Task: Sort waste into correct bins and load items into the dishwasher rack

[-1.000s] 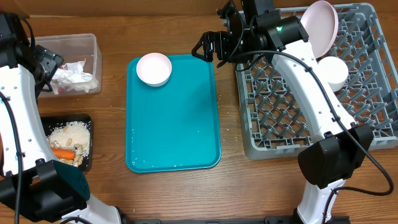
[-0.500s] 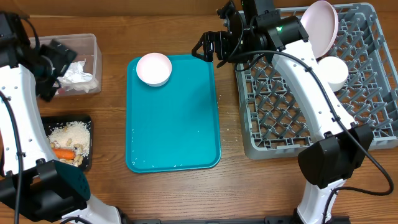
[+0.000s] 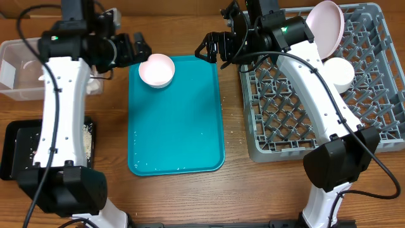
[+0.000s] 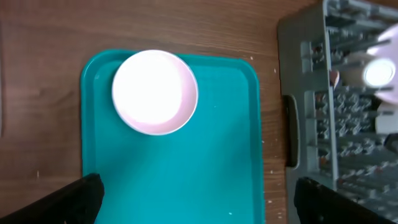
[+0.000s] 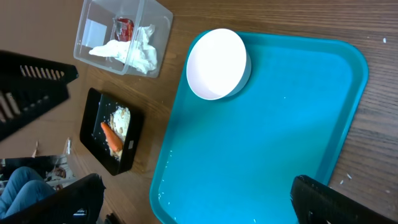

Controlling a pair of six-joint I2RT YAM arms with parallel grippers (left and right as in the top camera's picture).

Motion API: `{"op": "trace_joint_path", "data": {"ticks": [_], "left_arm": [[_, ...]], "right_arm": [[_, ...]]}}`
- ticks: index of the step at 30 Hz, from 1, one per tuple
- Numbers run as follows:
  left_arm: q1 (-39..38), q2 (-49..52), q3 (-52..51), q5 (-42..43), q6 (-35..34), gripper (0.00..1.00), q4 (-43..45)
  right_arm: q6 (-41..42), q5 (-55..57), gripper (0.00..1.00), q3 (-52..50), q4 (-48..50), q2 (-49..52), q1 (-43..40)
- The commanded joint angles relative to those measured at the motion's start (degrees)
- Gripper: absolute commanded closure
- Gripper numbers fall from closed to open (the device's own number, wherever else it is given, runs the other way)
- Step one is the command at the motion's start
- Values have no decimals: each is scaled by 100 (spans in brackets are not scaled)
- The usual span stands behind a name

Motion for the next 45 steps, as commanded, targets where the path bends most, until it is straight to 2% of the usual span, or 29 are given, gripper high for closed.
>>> {"op": "trace_joint_path", "data": {"ticks": [1, 4, 6, 11, 29, 38, 40, 42, 43, 45], "left_arm": [[-481, 243, 28, -1047, 531, 0, 125], [-809, 463, 28, -1875, 531, 0, 267], [-953, 621, 28, -2028, 551, 0, 326], [-1108, 1032, 28, -2024, 981, 0, 407], [-1069, 2500, 28, -2006, 962, 13, 442], [-1080, 2828, 28, -1921, 964, 14, 402], [-1080, 2859, 28, -1891, 966, 17, 389], [-1080, 2859, 28, -1805, 964, 26, 372], [-1082, 2857, 28, -1711, 964, 34, 337], [-1080, 2857, 28, -1587, 962, 39, 251]], "right_arm": [[24, -48, 0, 168, 20, -173, -24], [24, -48, 0, 168, 20, -173, -24], [24, -48, 0, 168, 20, -173, -24], [24, -48, 0, 168, 20, -173, -24], [24, -48, 0, 168, 20, -173, -24], [24, -48, 0, 168, 20, -173, -24], [24, -48, 0, 168, 20, -173, -24], [24, -48, 0, 168, 20, -173, -24], [24, -48, 0, 168, 20, -173, -24], [24, -48, 0, 168, 20, -173, -24]]}}
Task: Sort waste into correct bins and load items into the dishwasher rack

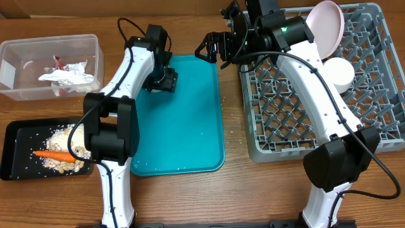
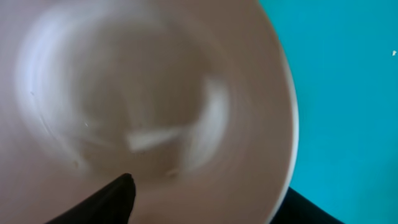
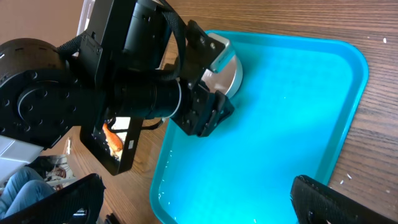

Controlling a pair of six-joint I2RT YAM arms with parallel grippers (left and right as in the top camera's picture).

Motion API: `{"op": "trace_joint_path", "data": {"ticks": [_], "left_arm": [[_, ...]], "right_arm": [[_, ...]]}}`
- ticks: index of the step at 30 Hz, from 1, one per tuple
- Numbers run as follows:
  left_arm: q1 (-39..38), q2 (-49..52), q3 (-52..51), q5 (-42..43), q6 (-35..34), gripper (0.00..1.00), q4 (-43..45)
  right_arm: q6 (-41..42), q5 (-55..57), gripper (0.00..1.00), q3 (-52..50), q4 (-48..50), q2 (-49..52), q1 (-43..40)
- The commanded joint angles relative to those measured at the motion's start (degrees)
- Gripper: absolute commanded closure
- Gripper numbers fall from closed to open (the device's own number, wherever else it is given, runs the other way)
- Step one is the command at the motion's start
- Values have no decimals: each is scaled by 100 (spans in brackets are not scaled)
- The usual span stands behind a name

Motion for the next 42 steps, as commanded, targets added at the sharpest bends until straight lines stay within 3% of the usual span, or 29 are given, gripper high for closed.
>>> {"op": "trace_joint_path", "data": {"ticks": [1, 4, 10, 17, 22, 35, 42], "left_arm": [[15, 57, 28, 350, 48, 40, -160], [13, 57, 28, 503, 48, 46, -380], [-85, 55, 28, 859, 46, 47, -654], [-310, 55, 28, 1971, 68, 47, -658], [-529, 55, 28, 2151, 66, 46, -702], [-361, -186, 146, 2065, -146, 36, -719], [114, -616, 490, 2238, -256, 29, -732]], "right_arm": [[22, -46, 0, 168, 20, -173, -22], [22, -46, 0, 168, 20, -173, -22], [22, -46, 0, 168, 20, -173, -22], [22, -46, 0, 168, 20, -173, -22], [22, -46, 0, 168, 20, -173, -22], [22, -46, 0, 168, 20, -173, -22], [22, -46, 0, 168, 20, -173, -22]]}}
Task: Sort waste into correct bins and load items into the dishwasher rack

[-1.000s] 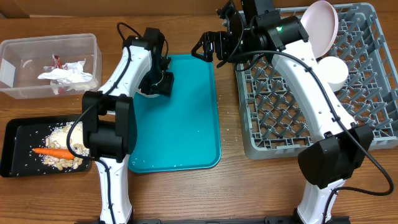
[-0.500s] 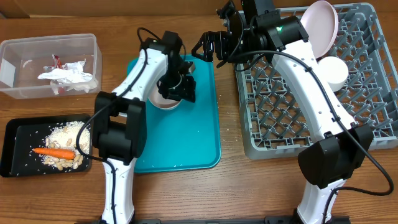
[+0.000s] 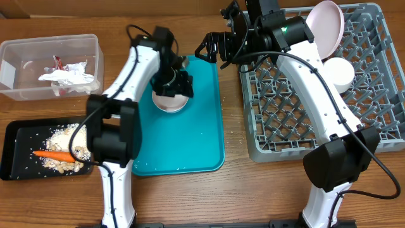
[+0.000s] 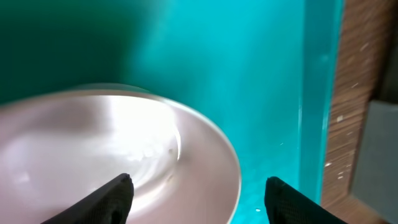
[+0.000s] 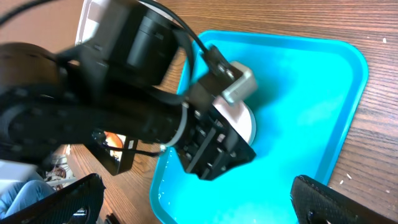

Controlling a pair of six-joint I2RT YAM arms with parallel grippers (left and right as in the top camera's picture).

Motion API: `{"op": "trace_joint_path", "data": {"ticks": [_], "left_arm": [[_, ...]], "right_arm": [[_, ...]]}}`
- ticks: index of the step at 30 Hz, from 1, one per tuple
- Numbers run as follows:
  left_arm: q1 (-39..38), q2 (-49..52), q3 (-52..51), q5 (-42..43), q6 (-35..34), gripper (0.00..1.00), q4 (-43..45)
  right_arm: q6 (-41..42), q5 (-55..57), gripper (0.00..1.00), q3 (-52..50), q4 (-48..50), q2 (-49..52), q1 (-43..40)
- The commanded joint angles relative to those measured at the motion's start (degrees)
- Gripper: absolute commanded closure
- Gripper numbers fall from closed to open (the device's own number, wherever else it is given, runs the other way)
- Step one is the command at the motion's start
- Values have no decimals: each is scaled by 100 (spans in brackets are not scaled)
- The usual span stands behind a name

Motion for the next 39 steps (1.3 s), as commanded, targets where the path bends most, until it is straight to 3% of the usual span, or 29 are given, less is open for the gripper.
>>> {"op": "trace_joint_path", "data": {"ticks": [1, 11, 17, 20, 22, 32, 39], "left_arm": [[358, -544, 398, 356, -131, 29, -13], [1117, -1001, 1060, 861, -190, 27, -210], [2035, -1344, 1165, 442, -1600, 25, -190], [2540, -1388, 1165, 444, -2203, 16, -122], [2798, -1384, 1163, 442, -2400, 0, -142], [3324, -1384, 1163, 280, -2411, 0, -162], [3314, -1384, 1163, -474, -2411, 0, -164]], "right_arm": [[24, -48, 0, 168, 17, -173, -22], [24, -48, 0, 168, 17, -173, -22], [24, -48, 0, 168, 17, -173, -22], [24, -48, 0, 168, 17, -173, -22], [22, -48, 0, 168, 17, -173, -22], [4, -103, 0, 168, 149, -153, -13], [498, 1808, 0, -2, 92, 149, 501]]}}
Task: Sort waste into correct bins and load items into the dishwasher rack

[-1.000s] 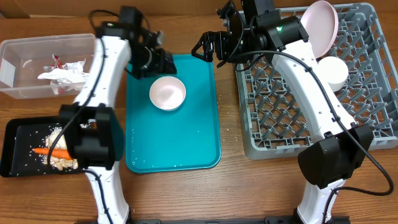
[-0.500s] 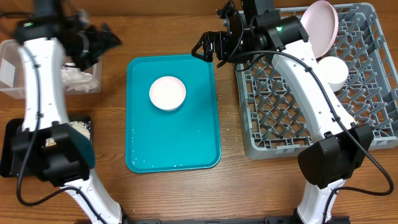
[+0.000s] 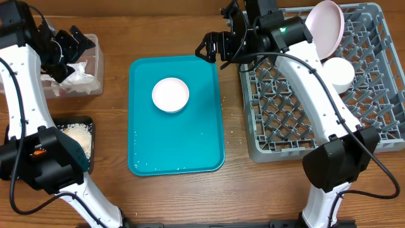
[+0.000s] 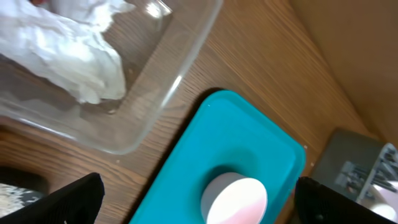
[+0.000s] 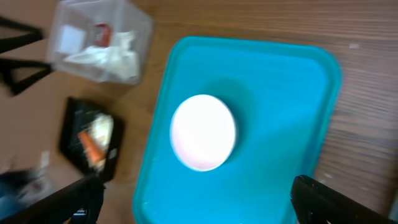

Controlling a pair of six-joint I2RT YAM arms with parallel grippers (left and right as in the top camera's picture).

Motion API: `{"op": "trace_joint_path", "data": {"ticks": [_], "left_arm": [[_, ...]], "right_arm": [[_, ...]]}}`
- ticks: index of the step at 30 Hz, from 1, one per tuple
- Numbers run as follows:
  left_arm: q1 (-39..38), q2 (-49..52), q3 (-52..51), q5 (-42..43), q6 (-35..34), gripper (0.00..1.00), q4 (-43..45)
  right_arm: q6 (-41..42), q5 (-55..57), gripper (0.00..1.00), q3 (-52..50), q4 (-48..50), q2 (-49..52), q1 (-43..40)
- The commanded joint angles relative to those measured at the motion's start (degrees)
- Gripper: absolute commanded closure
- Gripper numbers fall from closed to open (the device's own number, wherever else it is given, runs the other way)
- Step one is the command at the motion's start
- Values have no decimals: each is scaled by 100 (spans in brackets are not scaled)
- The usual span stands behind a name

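Observation:
A pale pink bowl (image 3: 170, 95) sits alone on the teal tray (image 3: 177, 149), in its far half; it also shows in the left wrist view (image 4: 235, 199) and the right wrist view (image 5: 203, 132). My left gripper (image 3: 71, 39) hangs open and empty over the clear waste bin (image 3: 88, 85), well left of the bowl. My right gripper (image 3: 212, 47) is open and empty above the tray's far right corner. The grey dishwasher rack (image 3: 304, 120) on the right holds a pink plate (image 3: 326, 25) and a white cup (image 3: 338, 73).
The clear bin holds crumpled paper (image 4: 81, 62). A black food tray (image 3: 79, 139) with rice crumbs lies at the near left, partly under my left arm; a carrot (image 5: 93, 146) shows on it. Bare wood runs along the table's front edge.
My left gripper has let go of the bowl and now hangs over the clear bin at the far left. The bowl stays where it was on the tray. The right gripper is about where it was.
The bowl first stood at the tray's far left corner, my left gripper open beside it. Then the left gripper was down on the bowl. Then the bowl was nearer the tray's middle with the gripper still on it. Now it lies there alone.

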Motion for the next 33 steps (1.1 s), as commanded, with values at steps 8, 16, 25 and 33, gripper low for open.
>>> {"op": "trace_joint_path", "data": {"ticks": [8, 16, 25, 33], "left_arm": [[-2, -160, 96, -511, -74, 0, 4], [-11, -160, 96, -511, -74, 0, 4], [-11, -160, 96, -511, -74, 0, 4], [-11, -160, 96, -511, -74, 0, 4]], "right_arm": [[603, 2295, 4, -42, 345, 1021, 1296], [1283, 2933, 18, -44, 514, 1904, 1563], [1357, 2933, 50, -81, 577, 2149, 1558], [1357, 2931, 76, -81, 529, 2149, 1558]]}}
